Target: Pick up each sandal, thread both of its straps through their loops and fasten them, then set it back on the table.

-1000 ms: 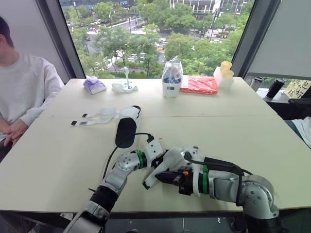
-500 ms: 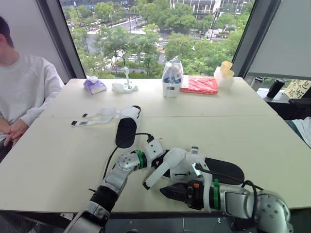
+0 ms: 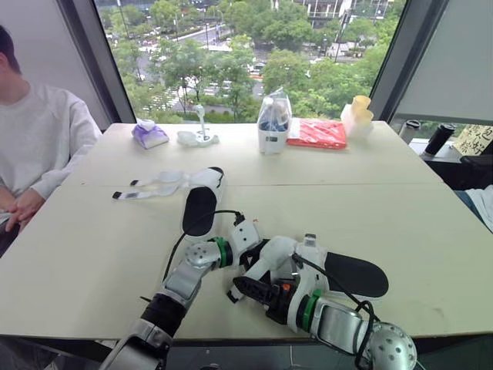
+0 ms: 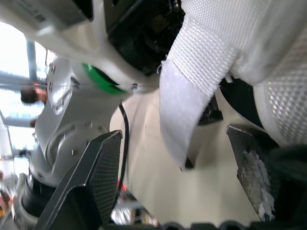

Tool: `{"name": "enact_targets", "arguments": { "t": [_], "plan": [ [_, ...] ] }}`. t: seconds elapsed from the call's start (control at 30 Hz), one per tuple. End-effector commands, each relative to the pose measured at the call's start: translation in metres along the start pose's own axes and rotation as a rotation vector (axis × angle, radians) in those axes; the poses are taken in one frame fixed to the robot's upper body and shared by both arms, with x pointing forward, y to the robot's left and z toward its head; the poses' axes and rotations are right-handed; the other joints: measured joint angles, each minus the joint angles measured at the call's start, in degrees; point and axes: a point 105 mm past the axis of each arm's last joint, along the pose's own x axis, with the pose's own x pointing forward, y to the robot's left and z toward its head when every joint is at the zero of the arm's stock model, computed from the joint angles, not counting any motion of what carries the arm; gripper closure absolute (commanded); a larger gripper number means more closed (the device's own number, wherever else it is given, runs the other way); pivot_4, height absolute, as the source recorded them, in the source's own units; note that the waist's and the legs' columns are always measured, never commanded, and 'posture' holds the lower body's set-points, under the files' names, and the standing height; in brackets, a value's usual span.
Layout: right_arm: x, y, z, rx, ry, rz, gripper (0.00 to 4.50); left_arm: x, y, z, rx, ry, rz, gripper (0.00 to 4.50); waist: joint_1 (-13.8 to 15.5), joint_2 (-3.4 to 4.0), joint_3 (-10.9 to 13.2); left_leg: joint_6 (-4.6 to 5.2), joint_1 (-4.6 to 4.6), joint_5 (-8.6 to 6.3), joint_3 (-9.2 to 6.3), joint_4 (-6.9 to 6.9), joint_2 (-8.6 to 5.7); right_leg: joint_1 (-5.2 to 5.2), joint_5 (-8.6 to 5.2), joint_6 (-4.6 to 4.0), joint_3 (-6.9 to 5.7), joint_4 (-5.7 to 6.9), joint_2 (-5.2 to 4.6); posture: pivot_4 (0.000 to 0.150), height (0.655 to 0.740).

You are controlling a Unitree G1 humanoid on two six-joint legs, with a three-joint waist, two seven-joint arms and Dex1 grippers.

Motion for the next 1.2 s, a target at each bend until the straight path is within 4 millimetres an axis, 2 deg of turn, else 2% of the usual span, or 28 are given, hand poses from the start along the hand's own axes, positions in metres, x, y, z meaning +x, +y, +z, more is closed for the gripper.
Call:
{"name": "enact_targets", "arguments": {
  "t": [0.03, 0.13, 0.2, 0.33, 0.37, 0.53, 0.7, 0.8, 0.97, 1.2],
  "plan": [
    [0.002, -0.004, 0.007, 0.076, -0.080, -0.027, 2.11, 0.006, -0.030, -0.035, -0.066, 0.126, -0.121, 4.50, 0.05, 0.00, 0.00, 0.00, 0.00, 0.00, 0.00, 0.00, -0.02, 0.01, -0.08, -0.12, 0.00, -0.02, -0.01, 0.150, 0.7400],
    [0.003, -0.002, 0.010, 0.062, -0.086, -0.019, 3.58, 0.006, -0.030, -0.036, -0.062, 0.130, -0.131, 4.50, 0.06, -0.08, -0.04, 0.00, 0.00, 0.00, -0.01, 0.01, -0.02, 0.05, -0.10, -0.13, 0.00, -0.06, -0.01, 0.150, 0.7400],
    [0.003, 0.000, 0.010, 0.045, -0.082, -0.016, 4.34, 0.006, -0.029, -0.036, -0.060, 0.131, -0.131, 4.50, 0.06, -0.12, -0.07, 0.00, 0.00, 0.00, -0.02, 0.01, -0.02, 0.05, -0.10, -0.12, 0.00, -0.06, -0.01, 0.150, 0.7400],
    [0.001, 0.001, 0.012, 0.025, -0.078, -0.012, 4.34, 0.006, -0.025, -0.037, -0.057, 0.133, -0.122, 4.50, 0.07, -0.20, -0.12, 0.01, 0.01, 0.01, -0.02, 0.01, -0.03, 0.07, -0.10, -0.12, -0.01, -0.07, -0.01, 0.150, 0.7400],
    [-0.003, 0.007, 0.014, -0.011, -0.072, 0.017, 4.34, 0.006, -0.024, -0.037, -0.056, 0.133, -0.120, 4.50, 0.09, -0.20, -0.12, 0.01, 0.02, 0.01, -0.02, 0.01, -0.03, 0.07, -0.10, -0.12, -0.01, -0.07, -0.01, 0.150, 0.7400],
    [-0.027, 0.029, 0.022, -0.233, -0.009, 0.103, 4.34, 0.004, -0.022, -0.040, -0.052, 0.136, -0.113, 4.50, 0.31, -0.07, 0.02, 0.02, -0.11, 0.01, -0.02, 0.12, -0.20, 0.06, -0.14, -0.08, 0.00, -0.11, -0.18, 0.150, 0.7400],
    [-0.055, 0.036, 0.044, -0.432, 0.119, 0.142, 4.34, 0.004, -0.018, -0.042, -0.014, 0.145, -0.106, 4.50, 0.21, 0.13, 0.51, 0.07, -0.35, 0.01, 0.00, 0.20, -0.34, -0.08, -0.16, 0.09, -0.02, -0.10, -0.34, 0.150, 0.7400],
    [-0.066, 0.040, 0.048, -0.475, 0.219, 0.193, 4.34, 0.005, -0.016, -0.043, 0.012, 0.150, -0.105, 4.50, -0.12, 0.19, 0.80, 0.14, -0.81, -0.03, -0.01, 0.37, -0.33, -0.50, -0.07, 0.26, -0.09, 0.02, -0.31, 0.150, 0.7400],
    [-0.064, 0.040, 0.041, -0.466, 0.288, 0.224, 4.34, 0.003, -0.009, -0.041, 0.021, 0.146, -0.072, 4.50, -0.14, 0.18, 0.85, 0.26, -0.90, -0.10, 0.01, 0.37, -0.24, -0.68, -0.06, 0.27, -0.11, 0.13, -0.21, 0.150, 0.7400],
    [-0.047, 0.029, 0.027, -0.373, 0.276, 0.212, 4.34, -0.005, -0.010, -0.047, 0.006, 0.171, -0.061, 4.50, -0.10, 0.16, 0.87, 0.26, -0.97, -0.10, 0.05, 0.43, -0.27, -0.73, -0.05, 0.28, -0.08, 0.13, -0.25, 0.150, 0.7400]
  ]
}}
